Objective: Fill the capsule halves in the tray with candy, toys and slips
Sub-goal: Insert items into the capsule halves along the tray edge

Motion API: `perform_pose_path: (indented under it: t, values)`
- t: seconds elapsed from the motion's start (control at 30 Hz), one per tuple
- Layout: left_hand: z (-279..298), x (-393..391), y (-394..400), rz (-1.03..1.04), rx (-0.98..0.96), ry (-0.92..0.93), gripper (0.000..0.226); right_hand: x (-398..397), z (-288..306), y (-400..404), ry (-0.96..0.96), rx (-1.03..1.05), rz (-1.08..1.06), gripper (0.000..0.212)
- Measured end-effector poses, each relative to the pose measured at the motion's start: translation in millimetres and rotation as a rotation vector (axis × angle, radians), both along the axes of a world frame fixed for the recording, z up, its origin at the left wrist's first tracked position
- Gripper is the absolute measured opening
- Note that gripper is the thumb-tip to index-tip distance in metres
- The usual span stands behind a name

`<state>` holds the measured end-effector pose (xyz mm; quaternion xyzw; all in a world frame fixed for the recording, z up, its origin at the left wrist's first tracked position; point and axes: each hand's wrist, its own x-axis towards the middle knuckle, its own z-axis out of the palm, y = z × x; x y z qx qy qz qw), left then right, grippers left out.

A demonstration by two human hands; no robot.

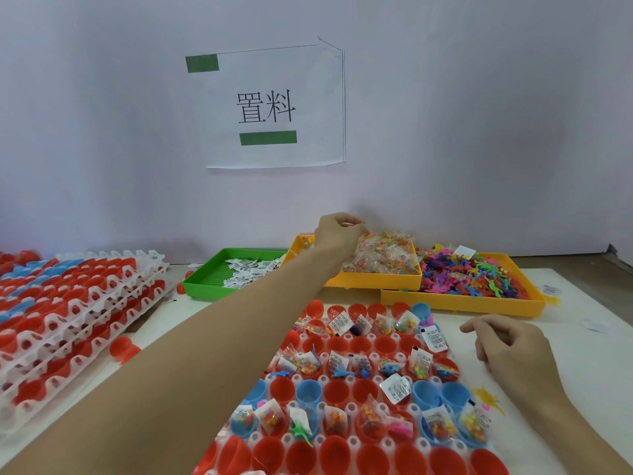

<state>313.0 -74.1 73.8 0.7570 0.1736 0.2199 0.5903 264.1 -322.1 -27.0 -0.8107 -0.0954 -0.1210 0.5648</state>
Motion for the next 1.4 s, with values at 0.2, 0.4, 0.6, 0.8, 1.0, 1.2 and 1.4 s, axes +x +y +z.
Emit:
perform_pose_path:
  t: [0.2, 0.4, 0.6, 0.8, 1.0, 1.2, 1.4]
  values:
    - [2, -8, 7, -0.030, -0.055, -0.037, 0.017, 0, -1, 0, -0.009, -0.013, -0.004, 0.029]
    - [10, -54, 14, -0.106, -0.009, -0.129, 0.011, 3, -1, -1, -0.032, -0.040, -0.012, 0.021]
    - [8, -161, 35, -0.131, 0.108, -0.177, 0.008, 2, -1, 1, -0.088, -0.087, -0.025, 0.015]
    - [-24, -265, 56, -0.090, 0.151, -0.136, 0.014, -4, -5, 7, -0.191, -0.207, -0.017, 0.017]
    - [-53, -311, 70, -0.049, 0.153, -0.110, 0.020, -9, -8, 9, -0.124, -0.238, 0.185, 0.020]
    - [-50, -331, 71, -0.156, 0.206, -0.101, 0.021, -19, -4, 7, -0.064, -0.195, 0.210, 0.040]
    - [-57, -345, 75, -0.190, 0.326, 0.015, 0.022, -34, 15, 12, -0.101, -0.122, 0.259, 0.025]
